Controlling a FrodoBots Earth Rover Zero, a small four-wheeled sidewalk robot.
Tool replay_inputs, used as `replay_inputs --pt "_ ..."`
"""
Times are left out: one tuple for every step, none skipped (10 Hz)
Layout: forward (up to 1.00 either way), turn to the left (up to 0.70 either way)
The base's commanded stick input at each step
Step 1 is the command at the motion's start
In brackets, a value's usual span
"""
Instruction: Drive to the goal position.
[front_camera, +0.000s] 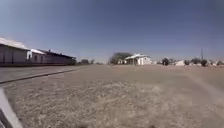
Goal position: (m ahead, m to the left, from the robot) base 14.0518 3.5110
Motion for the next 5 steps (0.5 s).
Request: replay_inputs --pt "0.7 0.32" --pt "0.7 0.19" --pt "0.7 0.05" --pt "0.7 0.0" --pt "0.7 0.0"
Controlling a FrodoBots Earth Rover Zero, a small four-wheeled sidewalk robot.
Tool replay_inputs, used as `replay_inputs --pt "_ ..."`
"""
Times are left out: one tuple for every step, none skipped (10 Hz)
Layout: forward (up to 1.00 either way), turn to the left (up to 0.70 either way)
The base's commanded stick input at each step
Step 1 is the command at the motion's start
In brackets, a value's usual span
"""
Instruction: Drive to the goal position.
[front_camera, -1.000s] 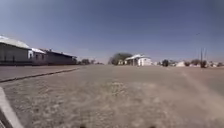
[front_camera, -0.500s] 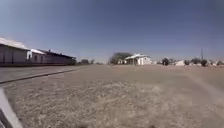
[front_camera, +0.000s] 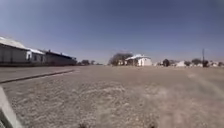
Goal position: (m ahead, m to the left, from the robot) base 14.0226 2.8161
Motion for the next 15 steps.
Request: replay_inputs --pt "0.7 0.0" --pt "0.7 0.0" --pt "0.7 0.0" --pt "0.7 0.0" --pt "0.7 0.0" --pt "0.7 0.0" --pt "0.7 0.0" --pt "0.7 0.0" --pt "0.7 0.0" --pt "0.7 0.0" --pt "0.7 0.0" --pt "0.7 0.0" --pt "0.7 0.0" --pt "0.7 0.0" --pt "0.7 0.0"
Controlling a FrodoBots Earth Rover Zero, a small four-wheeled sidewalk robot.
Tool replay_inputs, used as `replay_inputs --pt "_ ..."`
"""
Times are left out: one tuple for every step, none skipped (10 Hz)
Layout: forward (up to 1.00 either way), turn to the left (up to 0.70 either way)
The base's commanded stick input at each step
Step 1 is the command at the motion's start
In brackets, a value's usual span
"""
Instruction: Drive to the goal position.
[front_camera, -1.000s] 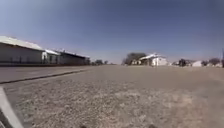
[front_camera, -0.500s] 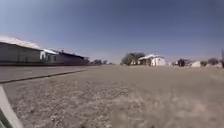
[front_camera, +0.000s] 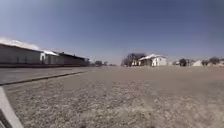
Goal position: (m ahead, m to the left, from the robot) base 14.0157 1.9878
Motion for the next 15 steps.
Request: replay_inputs --pt "0.7 0.0" --pt "0.7 0.0" --pt "0.7 0.0" --pt "0.7 0.0" --pt "0.7 0.0" --pt "0.7 0.0" --pt "0.7 0.0" --pt "0.7 0.0" --pt "0.7 0.0" --pt "0.7 0.0" --pt "0.7 0.0" --pt "0.7 0.0" --pt "0.7 0.0" --pt "0.7 0.0" --pt "0.7 0.0"
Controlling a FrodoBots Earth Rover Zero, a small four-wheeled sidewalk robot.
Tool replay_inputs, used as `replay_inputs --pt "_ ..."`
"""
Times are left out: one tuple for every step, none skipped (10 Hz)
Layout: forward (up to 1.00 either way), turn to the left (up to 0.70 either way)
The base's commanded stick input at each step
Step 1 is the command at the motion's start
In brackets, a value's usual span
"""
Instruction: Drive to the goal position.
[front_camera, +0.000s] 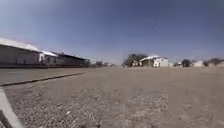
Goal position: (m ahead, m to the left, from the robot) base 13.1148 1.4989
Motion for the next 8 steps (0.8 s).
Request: replay_inputs --pt "0.7 0.0" --pt "0.7 0.0" --pt "0.7 0.0" --pt "0.7 0.0" --pt "0.7 0.0" --pt "0.7 0.0" --pt "0.7 0.0" --pt "0.7 0.0"
